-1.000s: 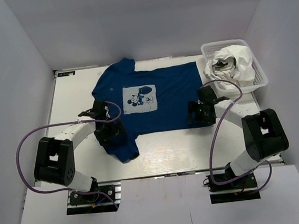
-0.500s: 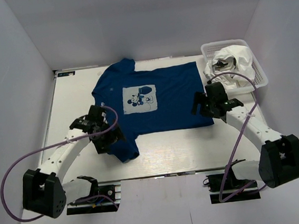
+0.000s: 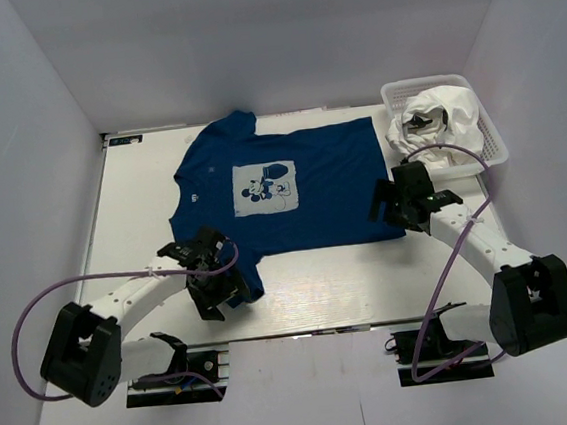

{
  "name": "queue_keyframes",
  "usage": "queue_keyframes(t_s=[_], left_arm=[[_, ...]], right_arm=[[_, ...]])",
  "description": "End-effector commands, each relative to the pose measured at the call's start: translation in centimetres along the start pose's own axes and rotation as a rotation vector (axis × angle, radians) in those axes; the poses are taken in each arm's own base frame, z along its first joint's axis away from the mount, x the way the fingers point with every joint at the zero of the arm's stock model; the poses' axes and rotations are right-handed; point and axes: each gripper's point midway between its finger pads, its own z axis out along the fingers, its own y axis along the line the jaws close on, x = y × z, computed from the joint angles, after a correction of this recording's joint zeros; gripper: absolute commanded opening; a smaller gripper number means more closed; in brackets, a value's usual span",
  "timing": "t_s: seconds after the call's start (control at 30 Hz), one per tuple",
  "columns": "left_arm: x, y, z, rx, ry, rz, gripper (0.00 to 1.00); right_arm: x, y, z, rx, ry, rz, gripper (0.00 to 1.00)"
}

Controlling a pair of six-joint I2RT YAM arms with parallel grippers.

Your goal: Fold and stack the t-shirts

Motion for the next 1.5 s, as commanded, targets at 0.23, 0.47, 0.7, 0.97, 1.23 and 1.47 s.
queue_keyframes(t_s=[0.23, 0.47, 0.7, 0.97, 1.23, 1.47], left_arm=[[-4.3, 1.3, 2.1, -0.165, -0.147, -0.029, 0.62], [-4.6, 1.2, 2.2, -0.139, -0.164, 0.029, 0.44], [-4.7, -0.3, 1.4, -0.09, -0.16, 0.09, 0.0], [-2.1, 0.2, -0.7, -0.056, -0.089, 0.098, 0.0], [-1.3, 0.7, -1.4, -0.049, -0.075, 0.098, 0.0], [1.0, 1.5, -2.2, -0.017, -0.007, 0.113, 0.0]], right_arm=[[0.5, -2.4, -1.1, 0.091, 0.005, 0.052, 0.9], [1.3, -3.9, -1.3, 0.146, 0.027, 0.052, 0.9], [2.5, -4.5, -1.3, 0.161, 0.051, 0.064, 0.9], [2.9, -4.8, 1.0, 0.196, 0.081, 0.099, 0.86], [2.1, -4.2, 3.9, 0.19, 0.078, 0.143, 0.61], [3.6, -5.0, 4.7, 0.204, 0.09, 0.144, 0.36]])
